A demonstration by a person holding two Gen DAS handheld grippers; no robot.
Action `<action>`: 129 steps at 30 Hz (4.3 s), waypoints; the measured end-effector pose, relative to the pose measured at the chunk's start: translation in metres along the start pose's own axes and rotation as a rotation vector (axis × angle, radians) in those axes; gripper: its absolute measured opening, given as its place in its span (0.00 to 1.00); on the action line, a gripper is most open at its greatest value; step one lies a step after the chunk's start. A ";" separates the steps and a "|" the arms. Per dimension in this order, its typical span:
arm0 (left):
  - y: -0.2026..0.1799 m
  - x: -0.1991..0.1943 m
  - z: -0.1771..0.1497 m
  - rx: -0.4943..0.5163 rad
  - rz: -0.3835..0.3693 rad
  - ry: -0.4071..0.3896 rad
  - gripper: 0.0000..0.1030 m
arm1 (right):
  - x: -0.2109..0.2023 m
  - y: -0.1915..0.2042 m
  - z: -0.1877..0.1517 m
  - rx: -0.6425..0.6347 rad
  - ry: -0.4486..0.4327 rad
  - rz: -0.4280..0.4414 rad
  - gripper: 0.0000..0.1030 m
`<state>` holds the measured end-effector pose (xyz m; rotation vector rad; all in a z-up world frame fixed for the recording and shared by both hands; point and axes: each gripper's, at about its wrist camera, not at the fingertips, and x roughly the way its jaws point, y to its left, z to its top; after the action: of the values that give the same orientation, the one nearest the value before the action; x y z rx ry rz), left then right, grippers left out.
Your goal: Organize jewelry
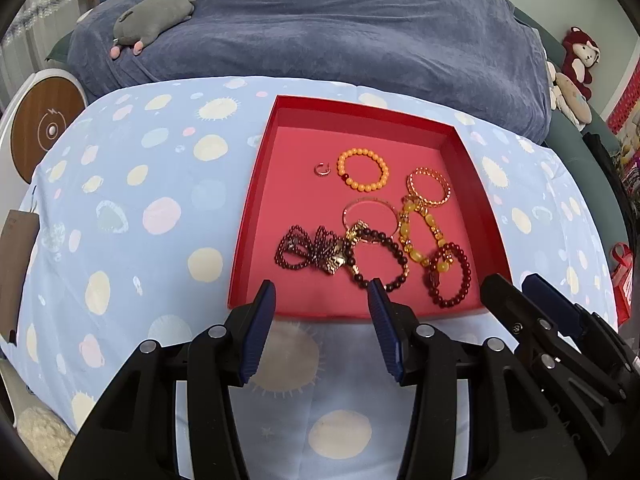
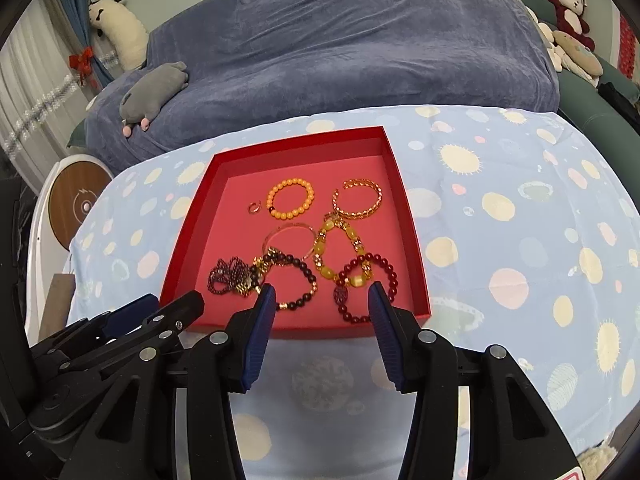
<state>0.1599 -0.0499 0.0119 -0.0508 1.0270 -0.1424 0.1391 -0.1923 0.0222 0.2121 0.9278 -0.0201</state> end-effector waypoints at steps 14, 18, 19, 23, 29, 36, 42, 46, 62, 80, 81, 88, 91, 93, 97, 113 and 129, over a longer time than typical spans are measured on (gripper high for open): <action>0.003 -0.010 -0.033 0.002 0.039 0.008 0.59 | -0.012 -0.012 -0.030 0.015 0.013 -0.047 0.66; 0.004 -0.012 -0.038 0.013 0.061 0.011 0.65 | -0.015 -0.011 -0.036 -0.003 0.013 -0.067 0.68; 0.005 -0.012 -0.040 0.014 0.073 0.009 0.68 | -0.016 -0.012 -0.038 -0.006 0.014 -0.072 0.70; 0.010 -0.017 -0.046 0.007 0.101 -0.005 0.81 | -0.021 -0.014 -0.043 0.002 0.014 -0.071 0.73; 0.011 -0.020 -0.053 0.024 0.120 -0.008 0.83 | -0.028 -0.011 -0.052 -0.034 -0.019 -0.103 0.77; 0.011 -0.025 -0.060 0.027 0.128 -0.015 0.87 | -0.034 -0.019 -0.061 0.008 -0.037 -0.118 0.84; 0.014 -0.028 -0.063 0.015 0.131 -0.022 0.89 | -0.031 -0.028 -0.066 0.051 0.007 -0.094 0.93; 0.014 -0.029 -0.065 0.012 0.125 -0.023 0.90 | -0.032 -0.028 -0.070 0.033 0.003 -0.104 0.93; 0.015 -0.035 -0.068 0.005 0.119 -0.043 0.90 | -0.038 -0.022 -0.073 0.013 -0.023 -0.120 0.93; 0.017 -0.041 -0.066 -0.003 0.128 -0.075 0.90 | -0.040 -0.019 -0.074 0.008 -0.038 -0.120 0.93; 0.017 -0.041 -0.066 -0.003 0.128 -0.076 0.90 | -0.041 -0.018 -0.073 0.008 -0.039 -0.120 0.93; 0.018 -0.044 -0.065 -0.004 0.131 -0.080 0.90 | -0.042 -0.016 -0.072 0.004 -0.044 -0.122 0.93; 0.017 -0.046 -0.065 -0.005 0.137 -0.088 0.90 | -0.044 -0.013 -0.071 0.003 -0.048 -0.122 0.93; 0.017 -0.047 -0.065 -0.003 0.139 -0.090 0.90 | -0.045 -0.014 -0.072 0.003 -0.051 -0.121 0.93; 0.017 -0.048 -0.065 -0.006 0.133 -0.096 0.90 | -0.044 -0.014 -0.072 0.002 -0.051 -0.122 0.93; 0.016 -0.047 -0.064 0.007 0.132 -0.097 0.90 | -0.045 -0.015 -0.074 -0.005 -0.051 -0.125 0.93; 0.013 -0.045 -0.065 0.020 0.157 -0.110 0.90 | -0.045 -0.015 -0.076 -0.012 -0.047 -0.122 0.93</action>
<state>0.0826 -0.0292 0.0150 0.0396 0.9158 -0.0064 0.0507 -0.1955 0.0112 0.1434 0.8924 -0.1317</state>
